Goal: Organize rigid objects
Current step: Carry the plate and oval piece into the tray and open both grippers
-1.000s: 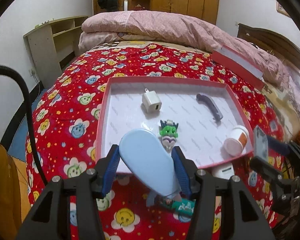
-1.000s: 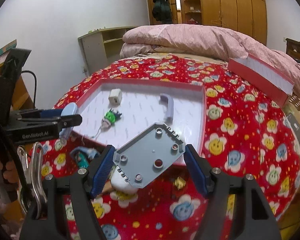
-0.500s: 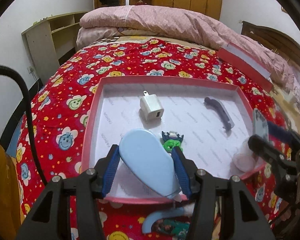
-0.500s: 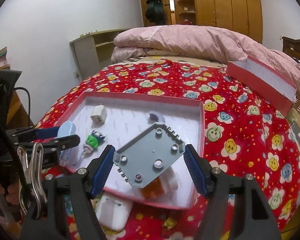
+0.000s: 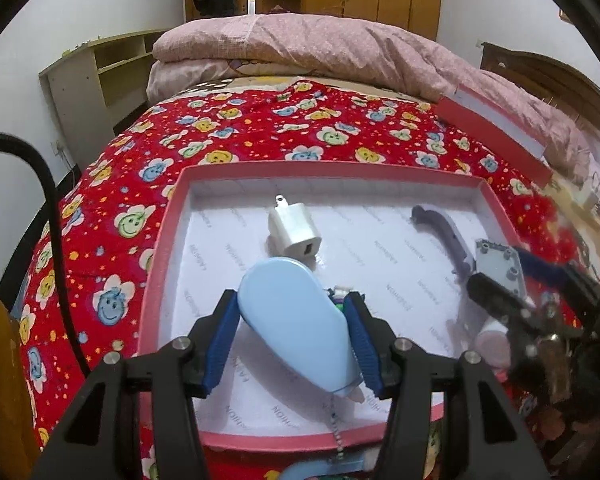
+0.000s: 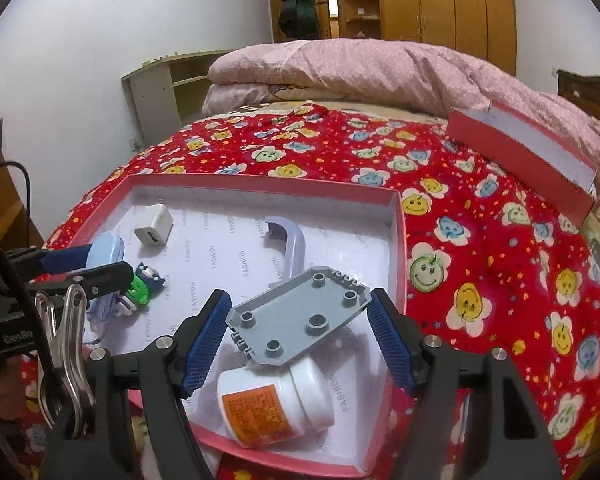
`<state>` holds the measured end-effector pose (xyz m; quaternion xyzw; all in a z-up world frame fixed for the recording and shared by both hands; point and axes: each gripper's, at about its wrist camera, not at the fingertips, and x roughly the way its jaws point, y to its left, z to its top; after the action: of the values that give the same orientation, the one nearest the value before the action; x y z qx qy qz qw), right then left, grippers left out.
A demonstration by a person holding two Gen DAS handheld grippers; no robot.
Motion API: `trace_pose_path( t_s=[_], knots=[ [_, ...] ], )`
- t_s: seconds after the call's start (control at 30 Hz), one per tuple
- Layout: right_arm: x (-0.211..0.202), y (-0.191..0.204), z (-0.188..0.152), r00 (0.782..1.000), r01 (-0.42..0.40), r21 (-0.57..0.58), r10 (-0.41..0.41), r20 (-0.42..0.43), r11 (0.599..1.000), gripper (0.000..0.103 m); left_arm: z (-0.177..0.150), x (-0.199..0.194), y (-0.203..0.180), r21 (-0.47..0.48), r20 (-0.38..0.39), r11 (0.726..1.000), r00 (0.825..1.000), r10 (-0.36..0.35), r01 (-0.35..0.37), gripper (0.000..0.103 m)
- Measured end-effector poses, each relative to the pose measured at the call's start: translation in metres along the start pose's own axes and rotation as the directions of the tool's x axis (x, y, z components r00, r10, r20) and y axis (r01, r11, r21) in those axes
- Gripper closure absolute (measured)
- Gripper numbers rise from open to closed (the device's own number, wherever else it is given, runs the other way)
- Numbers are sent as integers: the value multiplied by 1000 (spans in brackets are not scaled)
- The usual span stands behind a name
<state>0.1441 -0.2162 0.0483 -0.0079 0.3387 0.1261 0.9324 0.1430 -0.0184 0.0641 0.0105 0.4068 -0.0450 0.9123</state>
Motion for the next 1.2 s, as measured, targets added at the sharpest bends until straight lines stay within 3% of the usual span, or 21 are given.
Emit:
trace_pose_path(
  t_s=[0.5,0.67,0.83,1.2],
  knots=[
    [-2,2,-5,999,-8,-6,8,40,1000,31,3,10,-18,7,-1,1000,1000,-1,1,47],
    [-3,2,-6,999,-13,-2,13,53,1000,30,3,11,-16,-11,-18,1000,1000,2,-2,38],
    [-6,0,-6,997,-31,15,30,72,999,25,0,9,-13,-17,-24,1000,1000,15,-15,36],
    [-18,2,-6,987,-69,8,67,147,998,25,-2,0,-9,-41,-26,999,999,26,-27,36]
  ],
)
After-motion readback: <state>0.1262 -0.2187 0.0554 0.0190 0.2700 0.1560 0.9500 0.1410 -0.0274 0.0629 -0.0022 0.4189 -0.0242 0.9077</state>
